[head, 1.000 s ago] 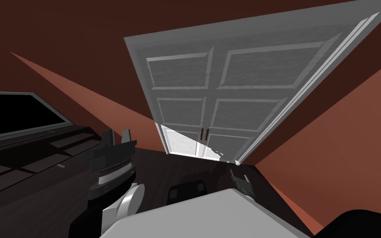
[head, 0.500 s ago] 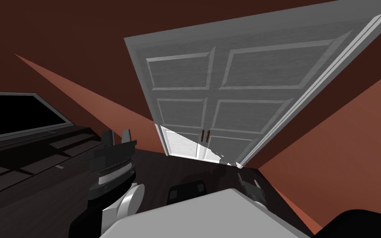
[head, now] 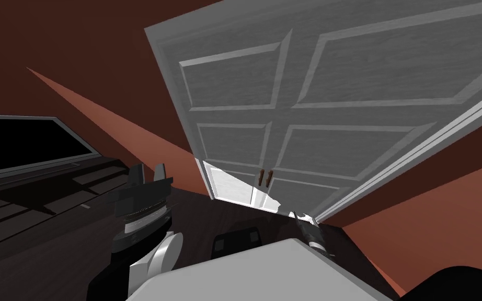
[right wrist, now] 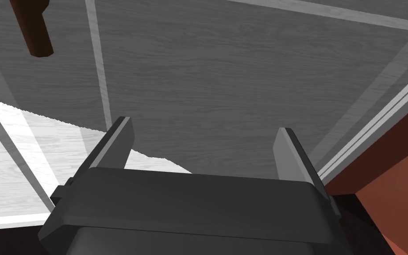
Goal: Pull the door open
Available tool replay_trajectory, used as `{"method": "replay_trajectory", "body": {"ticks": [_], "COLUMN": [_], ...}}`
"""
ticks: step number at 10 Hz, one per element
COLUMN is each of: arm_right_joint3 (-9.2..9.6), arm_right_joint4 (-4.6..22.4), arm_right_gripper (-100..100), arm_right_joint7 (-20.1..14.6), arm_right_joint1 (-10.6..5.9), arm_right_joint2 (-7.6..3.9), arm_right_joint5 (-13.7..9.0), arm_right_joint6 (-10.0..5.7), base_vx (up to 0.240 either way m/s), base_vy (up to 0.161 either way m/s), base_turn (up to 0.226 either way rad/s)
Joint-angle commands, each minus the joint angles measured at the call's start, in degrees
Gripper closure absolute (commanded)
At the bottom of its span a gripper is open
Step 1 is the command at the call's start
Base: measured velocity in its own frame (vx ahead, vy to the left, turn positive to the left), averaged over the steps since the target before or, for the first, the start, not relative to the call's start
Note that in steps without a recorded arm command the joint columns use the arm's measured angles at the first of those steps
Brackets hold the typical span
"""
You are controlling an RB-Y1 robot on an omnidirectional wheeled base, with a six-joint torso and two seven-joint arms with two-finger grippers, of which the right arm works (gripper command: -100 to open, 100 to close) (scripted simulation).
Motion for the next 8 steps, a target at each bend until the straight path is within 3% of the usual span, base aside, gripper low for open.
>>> {"method": "replay_trajectory", "body": {"ticks": [1, 8], "arm_right_joint3": [0.49, 3.14], "arm_right_joint4": [-0.7, -3.8], "arm_right_gripper": [-100, -100], "arm_right_joint7": [-0.2, -0.5], "arm_right_joint1": [-1.49, -7.54], "arm_right_joint2": [0.23, 1.95], "arm_right_joint5": [0.3, 1.8], "arm_right_joint6": [0.22, 0.46], "base_vx": [0.198, 0.203], "base_vy": [-0.020, -0.024], "base_turn": [0.144, 0.110]}}
